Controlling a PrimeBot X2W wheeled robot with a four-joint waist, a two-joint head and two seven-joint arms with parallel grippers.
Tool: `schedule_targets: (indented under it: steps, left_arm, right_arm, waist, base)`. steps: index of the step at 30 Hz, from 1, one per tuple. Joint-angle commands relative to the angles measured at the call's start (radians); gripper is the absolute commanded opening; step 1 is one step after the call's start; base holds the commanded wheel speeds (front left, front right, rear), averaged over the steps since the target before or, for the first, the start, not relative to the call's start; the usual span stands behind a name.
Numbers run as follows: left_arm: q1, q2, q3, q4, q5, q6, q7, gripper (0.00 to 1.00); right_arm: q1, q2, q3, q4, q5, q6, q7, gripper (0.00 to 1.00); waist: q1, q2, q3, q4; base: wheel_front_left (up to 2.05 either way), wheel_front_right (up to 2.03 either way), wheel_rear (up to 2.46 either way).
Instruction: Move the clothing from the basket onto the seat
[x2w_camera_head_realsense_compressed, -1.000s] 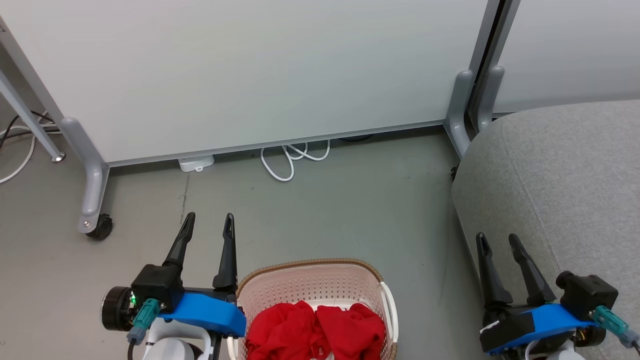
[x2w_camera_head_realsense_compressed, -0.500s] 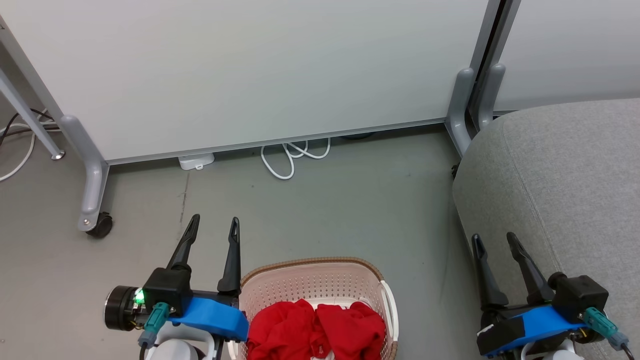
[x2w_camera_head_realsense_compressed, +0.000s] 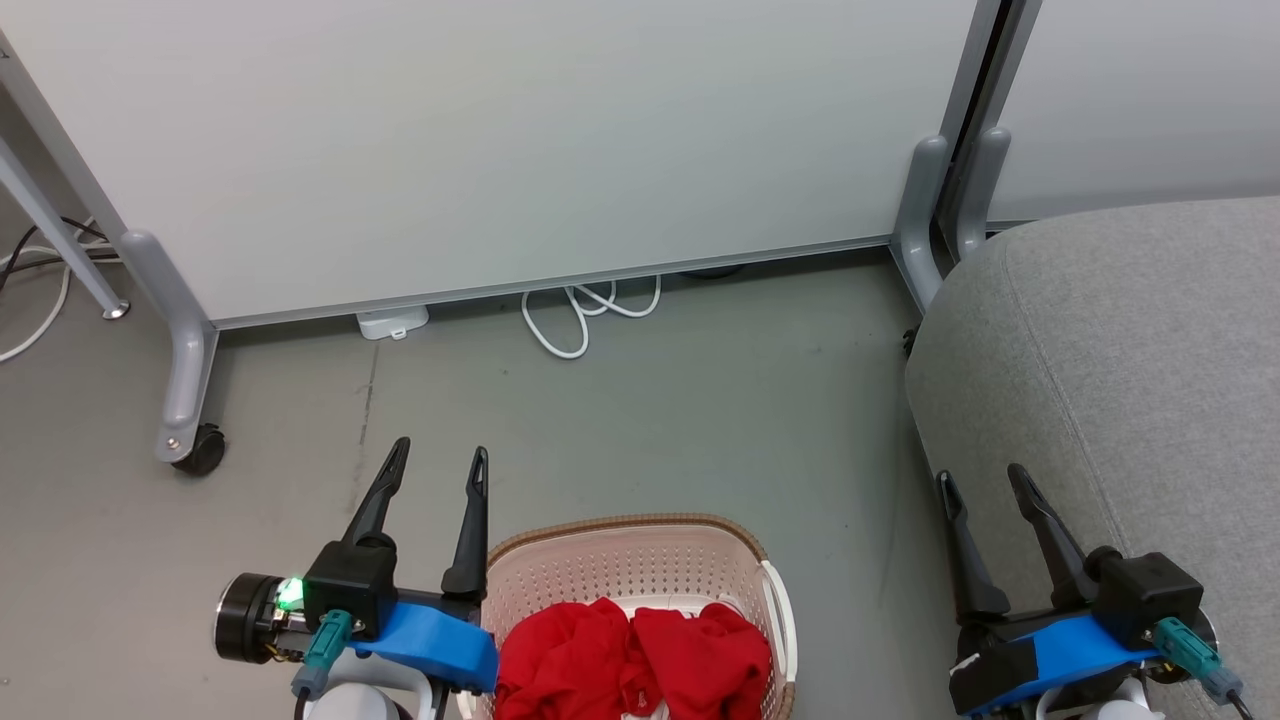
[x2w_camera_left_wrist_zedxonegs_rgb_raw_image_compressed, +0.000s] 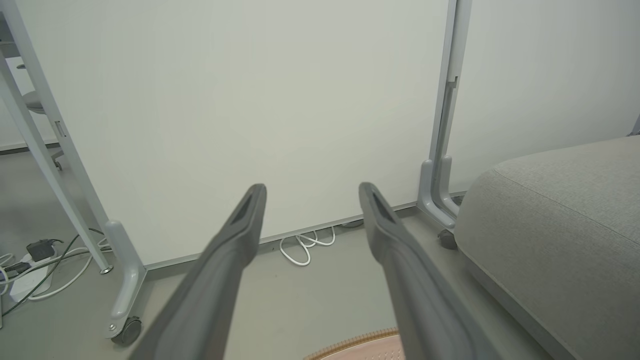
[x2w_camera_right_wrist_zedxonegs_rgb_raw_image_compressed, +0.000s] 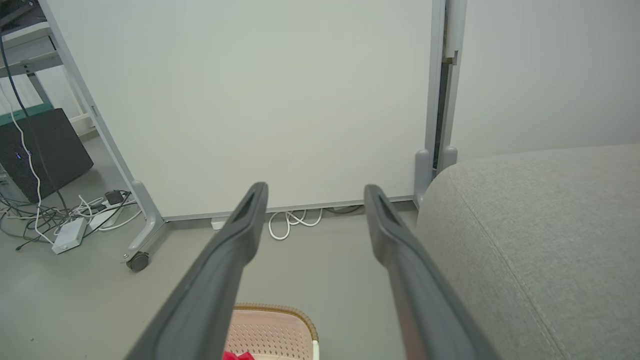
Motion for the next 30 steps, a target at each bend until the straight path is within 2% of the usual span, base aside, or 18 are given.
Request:
schedule_targets:
  steps: [1,12,18,30]
  left_arm:
    - [-0.016,-0.001,0.006,0.002,0.001,-0.002,-0.005,1.00]
    - [-0.022,-0.003,0.011,0.016,0.002,-0.009,-0.005,1.00]
    - [-0.075,-0.001,-0.021,0.058,0.024,-0.028,-0.005,1.00]
    - [-0.308,0.089,-0.179,0.302,0.067,-0.054,-0.004,1.00]
  right_arm:
    - [-0.001,-0.006,0.001,0.001,0.000,0.000,-0.006,1.00]
    - [-0.010,-0.006,0.003,0.002,0.006,0.000,-0.006,1.00]
    - [-0.031,-0.006,0.010,-0.004,0.007,0.000,-0.006,1.00]
    - [-0.131,-0.005,0.035,-0.025,0.018,0.000,-0.006,1.00]
  waist:
    - [0.0000,0.0000,0.001,0.000]
    - [0.0000,0.0000,0.010,0.001]
    - [0.0000,0.0000,0.044,-0.008]
    - [0.0000,0.0000,0.226,-0.098]
  base:
    - [0.00,0.00,0.00]
    - [0.00,0.00,0.00]
    - [0.00,0.00,0.00]
    - [0.00,0.00,0.00]
